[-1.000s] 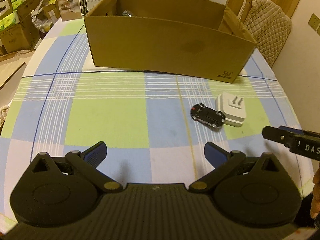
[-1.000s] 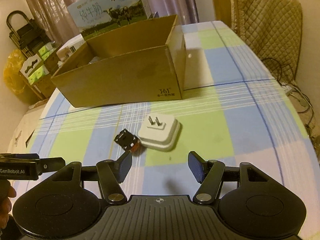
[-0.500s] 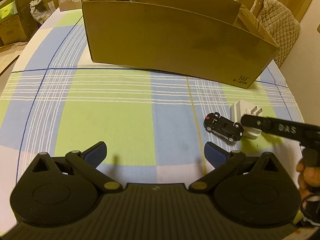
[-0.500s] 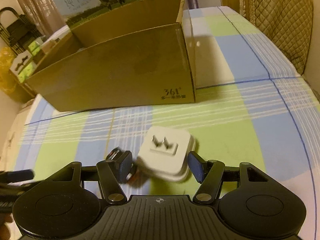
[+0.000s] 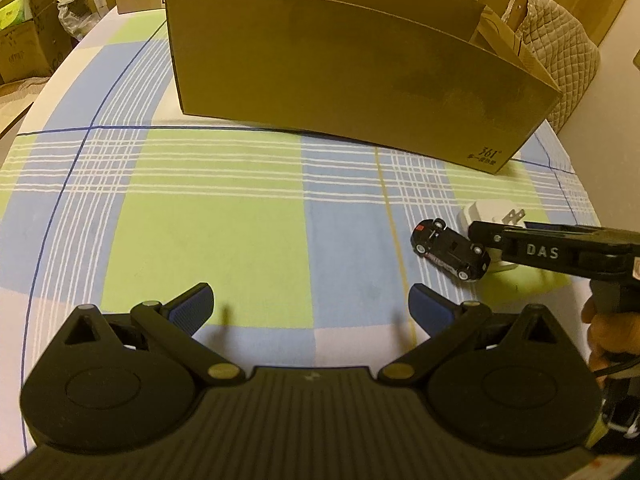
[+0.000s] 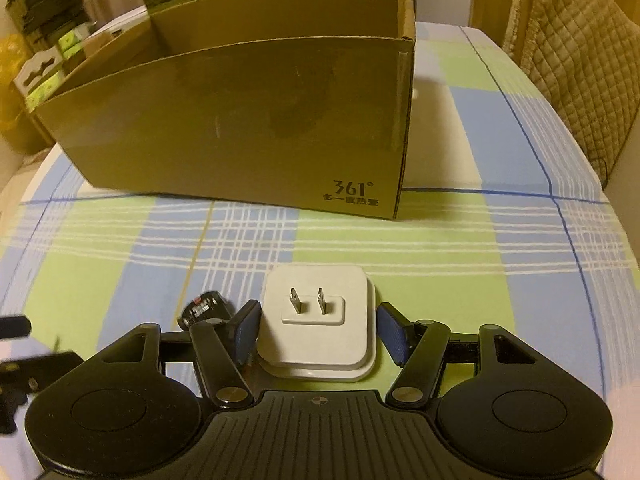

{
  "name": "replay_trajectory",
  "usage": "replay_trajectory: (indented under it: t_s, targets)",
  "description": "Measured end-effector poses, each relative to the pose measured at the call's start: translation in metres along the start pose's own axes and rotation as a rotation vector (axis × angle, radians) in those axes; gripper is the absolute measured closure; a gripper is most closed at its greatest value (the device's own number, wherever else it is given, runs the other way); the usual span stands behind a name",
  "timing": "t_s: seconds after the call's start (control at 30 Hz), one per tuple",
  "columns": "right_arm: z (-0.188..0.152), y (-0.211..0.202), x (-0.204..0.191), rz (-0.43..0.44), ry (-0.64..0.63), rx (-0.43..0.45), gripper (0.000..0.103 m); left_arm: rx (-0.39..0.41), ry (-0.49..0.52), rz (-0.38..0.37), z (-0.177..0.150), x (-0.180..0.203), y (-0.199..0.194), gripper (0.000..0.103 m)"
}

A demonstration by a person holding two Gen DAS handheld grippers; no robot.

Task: Organize objects
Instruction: 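Lower the left tool onto the black toy car while the right tool approaches the white plug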

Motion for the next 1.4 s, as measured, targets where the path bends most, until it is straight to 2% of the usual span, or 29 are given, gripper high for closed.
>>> replay_trajectory:
  t_s: [0.13,0.33,0.5,0.9,1.03,1.1,1.3,1.37,1.4]
  targets:
    - [-0.005,-0.002,0.0,0.038,-0.01,-0.014,0.043,-0.001,-0.003,-0.004,-0.004,0.0,-0.002,0.001]
    - [-0.024,-0.012,-0.023,0.148,-0.075,-0.028,0.043,0.003,-0.007,-0.001,-0.006,-0.001,-0.006,0.001]
    - [-0.034,-0.019,-0.024,0.115,-0.029,0.002,0.042,0.009,-0.004,0.005,-0.006,-0.004,-0.009,0.001]
    - [-0.04,-0.013,-0.043,0.1,-0.191,0.012,0.04,0.014,0.012,-0.005,-0.006,-0.001,-0.005,0.001]
    - [-0.039,-0.018,-0.028,0.08,-0.129,0.022,0.042,0.011,0.044,-0.026,-0.004,0.009,0.0,0.002]
    - [-0.038,-0.024,-0.016,0.04,-0.112,0.049,0.042,0.013,0.07,-0.038,-0.003,0.017,0.002,0.004]
    - [-0.035,-0.04,0.022,-0.047,-0.012,0.082,0.042,0.023,0.115,-0.122,0.001,0.049,0.013,0.022]
    - [-0.036,-0.043,0.03,-0.068,0.01,0.086,0.042,0.027,0.135,-0.151,0.002,0.061,0.017,0.033]
    - [-0.036,-0.044,0.033,-0.073,0.02,0.088,0.042,0.025,0.152,-0.159,0.003,0.067,0.02,0.035]
Point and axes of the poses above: each gripper's, at about its wrist camera, not at the fingertips, and y roughly the way its jaws point, x to its right, z to its top, the point moved 4 cm from there along y, roughly the way its jaws point, and after that the axes turned 8 degrees about x, right-handed, at the moved point
